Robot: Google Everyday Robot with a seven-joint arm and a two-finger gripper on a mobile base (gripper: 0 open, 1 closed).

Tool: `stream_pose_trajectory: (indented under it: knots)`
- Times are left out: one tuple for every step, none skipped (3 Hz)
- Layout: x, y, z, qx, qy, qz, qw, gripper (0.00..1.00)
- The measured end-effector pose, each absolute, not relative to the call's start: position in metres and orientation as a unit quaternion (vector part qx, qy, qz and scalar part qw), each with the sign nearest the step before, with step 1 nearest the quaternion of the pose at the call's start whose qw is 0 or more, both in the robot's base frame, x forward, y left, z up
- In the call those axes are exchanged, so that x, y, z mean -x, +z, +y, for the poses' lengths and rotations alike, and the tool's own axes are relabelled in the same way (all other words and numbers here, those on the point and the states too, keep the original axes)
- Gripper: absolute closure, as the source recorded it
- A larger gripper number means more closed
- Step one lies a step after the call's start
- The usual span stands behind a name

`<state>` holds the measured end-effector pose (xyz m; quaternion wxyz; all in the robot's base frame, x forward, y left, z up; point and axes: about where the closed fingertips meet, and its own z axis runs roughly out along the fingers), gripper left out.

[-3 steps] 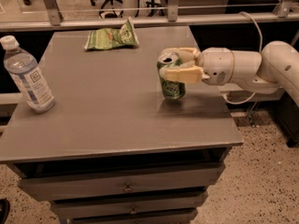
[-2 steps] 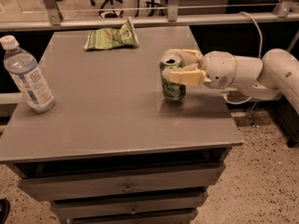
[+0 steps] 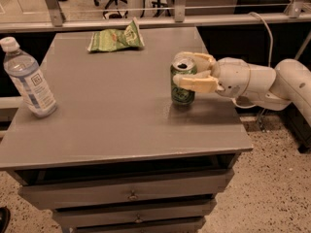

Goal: Place green can upright

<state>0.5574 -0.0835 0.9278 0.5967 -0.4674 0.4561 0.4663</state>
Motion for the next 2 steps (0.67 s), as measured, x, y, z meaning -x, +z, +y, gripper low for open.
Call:
stream_pose_trajectory:
  knots:
    - [-0.5537, 0.928, -0.0851, 0.472, 0.463, 0.444, 0.605, 0.38]
    - [-0.5511, 0.9292, -0.086, 0.478, 0.459, 0.436, 0.609, 0.15]
